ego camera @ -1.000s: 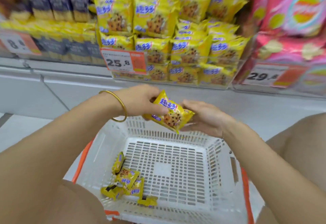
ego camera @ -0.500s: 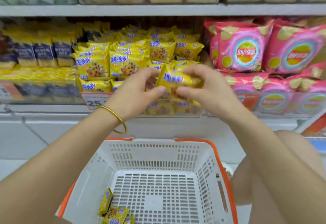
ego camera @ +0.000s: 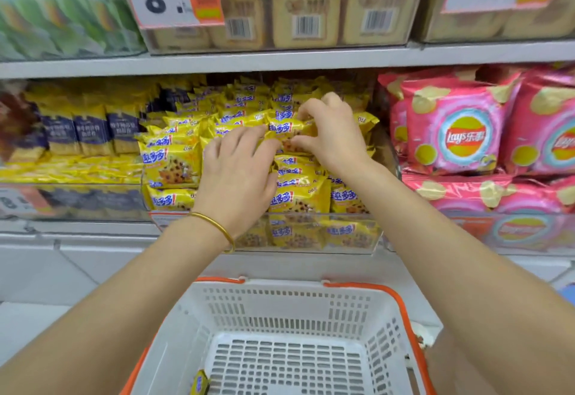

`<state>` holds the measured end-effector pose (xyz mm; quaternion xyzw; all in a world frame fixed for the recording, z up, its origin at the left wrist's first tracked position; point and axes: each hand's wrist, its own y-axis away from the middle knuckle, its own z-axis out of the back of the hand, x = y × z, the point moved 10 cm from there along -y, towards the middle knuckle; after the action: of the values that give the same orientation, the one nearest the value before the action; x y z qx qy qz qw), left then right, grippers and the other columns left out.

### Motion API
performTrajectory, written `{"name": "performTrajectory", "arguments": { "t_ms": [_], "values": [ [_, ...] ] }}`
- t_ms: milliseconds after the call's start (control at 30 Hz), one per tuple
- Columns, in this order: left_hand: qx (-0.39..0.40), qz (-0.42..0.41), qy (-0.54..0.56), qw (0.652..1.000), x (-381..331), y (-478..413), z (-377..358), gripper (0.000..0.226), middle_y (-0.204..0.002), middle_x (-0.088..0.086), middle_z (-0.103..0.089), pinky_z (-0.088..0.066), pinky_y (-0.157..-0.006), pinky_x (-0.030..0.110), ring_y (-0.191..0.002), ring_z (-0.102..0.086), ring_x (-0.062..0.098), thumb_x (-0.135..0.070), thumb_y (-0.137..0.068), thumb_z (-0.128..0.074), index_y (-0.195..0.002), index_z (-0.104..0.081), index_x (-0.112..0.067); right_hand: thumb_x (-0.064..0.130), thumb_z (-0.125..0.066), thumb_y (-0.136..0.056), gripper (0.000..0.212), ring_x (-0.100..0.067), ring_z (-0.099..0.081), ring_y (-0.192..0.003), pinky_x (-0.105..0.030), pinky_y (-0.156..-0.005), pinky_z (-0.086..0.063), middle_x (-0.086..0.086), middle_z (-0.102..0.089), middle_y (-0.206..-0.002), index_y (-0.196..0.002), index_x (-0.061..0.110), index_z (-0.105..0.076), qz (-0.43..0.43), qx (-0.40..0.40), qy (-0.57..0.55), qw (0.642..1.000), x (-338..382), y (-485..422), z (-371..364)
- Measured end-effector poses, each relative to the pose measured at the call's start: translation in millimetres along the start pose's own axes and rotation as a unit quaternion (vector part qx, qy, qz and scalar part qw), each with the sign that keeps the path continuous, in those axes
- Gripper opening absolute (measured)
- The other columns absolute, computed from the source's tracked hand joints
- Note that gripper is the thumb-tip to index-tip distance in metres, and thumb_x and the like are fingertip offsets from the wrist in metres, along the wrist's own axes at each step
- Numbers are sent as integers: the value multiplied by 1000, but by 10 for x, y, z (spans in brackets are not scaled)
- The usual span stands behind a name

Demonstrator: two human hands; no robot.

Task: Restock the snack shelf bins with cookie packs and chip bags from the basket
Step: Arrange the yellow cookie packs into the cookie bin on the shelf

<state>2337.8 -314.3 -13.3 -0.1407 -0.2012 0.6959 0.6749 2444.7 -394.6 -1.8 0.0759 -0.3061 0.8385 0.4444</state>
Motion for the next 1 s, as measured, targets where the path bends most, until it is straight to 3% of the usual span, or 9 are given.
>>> {"name": "performTrajectory", "arguments": {
  "t_ms": [233,333,400,467,567,633,733,800,1000],
  "values": [
    [-76,-52,28,995,-106,275,230,36,-133,8,-53,-30,-96,43,-121,-44,31,-18,-81,-55,-116,-61,-14,21,-66,-86,48,-24,-41,-112,-32,-87,-38,-3,-45,-121,-131,21,-50,29,-63,68,995,128,381,334],
    [-103,-71,43,991,-114,575,318,30,-125,6,-59,-34,-89,41,-112,-49,31,-14,-80,-57,-108,-65,-15,11,-62,-85,32,-23,-51,-101,-33,-79,-42,-3,-51,-111,-116,17,-59,69,-110,-21,991,326,811,475],
    [-61,-79,37,994,-37,796,211,25,-117,4,-62,-36,-82,40,-106,-52,30,-16,-79,-54,-100,-66,-15,12,-60,-82,22,-21,-57,-88,-36,-73,-47,-1,-54,-101,-104,17,-63,94,-103,-121,983,472,1119,359],
    [53,-73,20,996,110,1042,-88,28,-109,5,-64,-39,-76,40,-100,-53,30,-25,-77,-47,-94,-66,-15,11,-56,-82,20,-23,-59,-88,-39,-72,-49,-2,-56,-97,-99,18,-63,83,-17,-163,983,557,1373,-173],
    [254,-52,15,966,260,1550,-578,39,-113,6,-63,-43,-79,44,-104,-53,34,-36,-79,-40,-99,-68,-17,10,-51,-88,24,-28,-58,-99,-41,-83,-48,-7,-58,-107,-107,19,-61,43,251,-105,961,538,1959,-1629],
    [315,-40,-14,948,359,1842,-803,40,-128,2,-54,-37,-90,42,-118,-43,30,-40,-87,-38,-114,-63,-21,17,-52,-91,26,-26,-57,-102,-38,-86,-47,-8,-56,-117,-117,19,-57,51,421,-70,903,519,2589,-2588],
    [334,-47,-26,941,407,2057,-882,62,-128,1,-54,-36,-92,42,-121,-40,29,-50,-81,-19,-118,-60,-23,25,-54,-94,41,-27,-51,-115,-37,-94,-44,-11,-48,-134,-132,13,-46,44,575,-56,815,509,3491,-3560],
    [379,-44,-56,923,553,2238,-1008,50,-133,-4,-46,-34,-97,40,-126,-34,24,-46,-91,-23,-127,-50,-26,30,-56,-94,54,-30,-46,-122,-40,-99,-42,-13,-40,-142,-138,8,-37,8,619,-39,784,500,3910,-3978],
    [420,-40,-50,905,800,2367,-1139,41,-134,-5,-44,-34,-101,37,-126,-32,22,-43,-94,-36,-130,-44,-26,30,-60,-91,54,-32,-50,-112,-40,-82,-47,-12,-53,-123,-135,10,-36,-118,576,-1,809,352,4153,-4543]
  ]
}}
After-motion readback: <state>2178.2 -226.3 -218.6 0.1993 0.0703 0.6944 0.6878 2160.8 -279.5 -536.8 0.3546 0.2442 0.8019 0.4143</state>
